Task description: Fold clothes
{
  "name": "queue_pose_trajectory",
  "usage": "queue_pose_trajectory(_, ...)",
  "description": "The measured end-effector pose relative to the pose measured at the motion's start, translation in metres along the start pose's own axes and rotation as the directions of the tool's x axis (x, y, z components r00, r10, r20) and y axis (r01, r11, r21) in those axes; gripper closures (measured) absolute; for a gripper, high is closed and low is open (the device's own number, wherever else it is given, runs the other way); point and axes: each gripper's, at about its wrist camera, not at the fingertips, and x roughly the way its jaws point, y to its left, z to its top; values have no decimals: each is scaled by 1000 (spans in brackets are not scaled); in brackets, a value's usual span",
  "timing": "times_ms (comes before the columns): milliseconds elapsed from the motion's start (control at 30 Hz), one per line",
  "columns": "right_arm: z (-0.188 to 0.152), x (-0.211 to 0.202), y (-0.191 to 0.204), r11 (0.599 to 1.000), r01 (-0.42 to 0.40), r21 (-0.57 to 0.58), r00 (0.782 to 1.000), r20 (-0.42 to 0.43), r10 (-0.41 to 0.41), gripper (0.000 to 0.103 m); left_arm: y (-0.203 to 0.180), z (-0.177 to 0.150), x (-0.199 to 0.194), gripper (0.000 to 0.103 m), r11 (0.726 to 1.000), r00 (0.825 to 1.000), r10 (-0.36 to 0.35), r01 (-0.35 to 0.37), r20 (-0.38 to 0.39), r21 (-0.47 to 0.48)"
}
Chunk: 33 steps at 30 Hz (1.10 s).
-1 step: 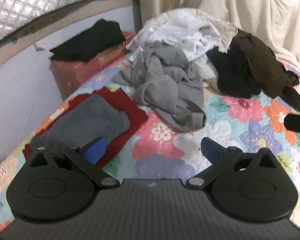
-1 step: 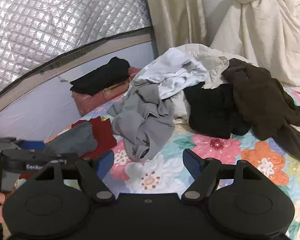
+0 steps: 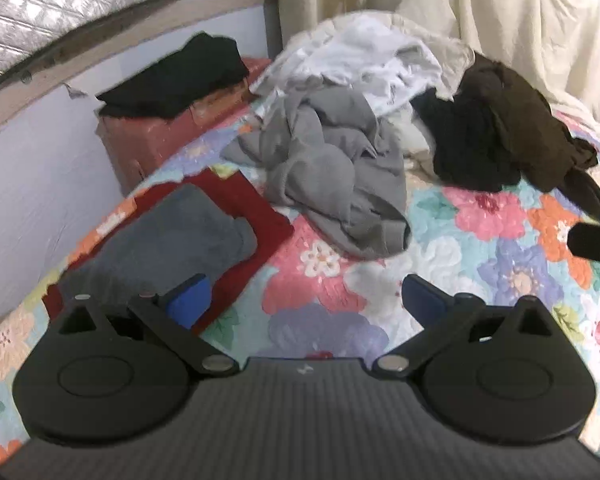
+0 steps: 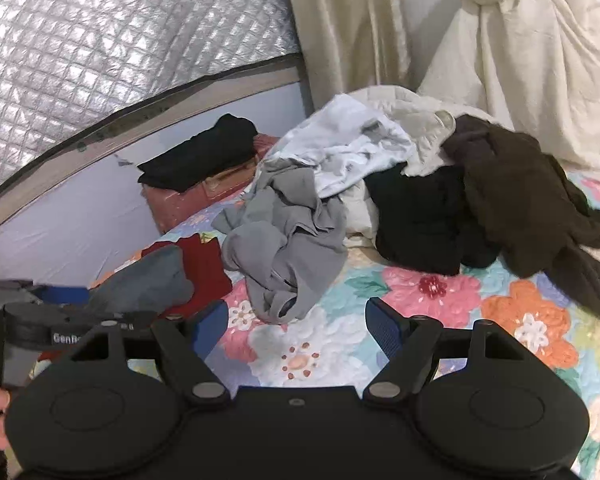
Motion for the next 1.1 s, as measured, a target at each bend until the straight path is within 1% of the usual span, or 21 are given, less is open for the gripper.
queue_pose_trajectory(67,0,-1,0,1000,-5,18,1000,0,5,23,0,-3,-8,0,1000,1000,8,-8,23,11)
queue_pose_trajectory(133,-1,-1,-1,999,-10,36,1000,1,10,23,-1,-18,-16,0,1000,998,17,-18,59,17)
queue_pose_trajectory(200,-2,-2,-1,998,-15,54,1000,1,15,23,-7,-22,-13,0,999,999,18,-19,27,27)
queue_pose_trajectory(267,-4,-2,-3,998,-1,58,1000,4,0,23,-20,-22,-5,0,998,999,36,-35,-16,49)
queue_pose_trajectory(333,-5,0,-8,998,8,59,1000,8,-9,23,-11,-4,12,0,999,997,47,-46,-65,27)
queue_pose_trajectory(367,-11,-2,-4,999,21,46,1000,15,-22,23,-13,5,14,0,998,995,62,-61,-74,25)
queue_pose_trajectory(400,-11,3,-2,999,40,35,999,-7,-40,23,-13,11,15,0,997,994,76,-74,-75,26)
queue_pose_trajectory(500,-9,9,-5,997,69,32,997,-26,-68,23,-14,13,18,0,993,992,114,-111,-59,51)
queue_pose_trajectory(533,-9,11,-5,997,65,33,998,-24,-64,23,-15,13,18,0,992,991,120,-117,-51,56)
queue_pose_trajectory(600,-7,12,-4,998,46,33,999,-11,-46,23,-14,14,16,0,992,993,115,-113,-33,56)
queue_pose_trajectory(733,-3,13,4,999,36,10,999,15,-36,23,-13,13,18,0,995,996,90,-89,-22,41)
queue_pose_trajectory(833,-1,14,10,1000,18,3,999,44,-18,23,-13,9,21,0,995,996,84,-83,-13,54)
queue_pose_trajectory(900,-1,13,15,1000,6,-8,998,70,-6,23,-12,5,26,0,994,996,92,-91,-22,63)
queue_pose_trajectory(967,-2,13,17,1000,1,-21,996,85,1,23,-11,3,32,0,995,996,83,-81,-43,61)
queue_pose_trajectory(1100,-5,16,19,1000,7,-16,997,80,-5,23,-10,2,34,0,997,997,66,-64,-45,47)
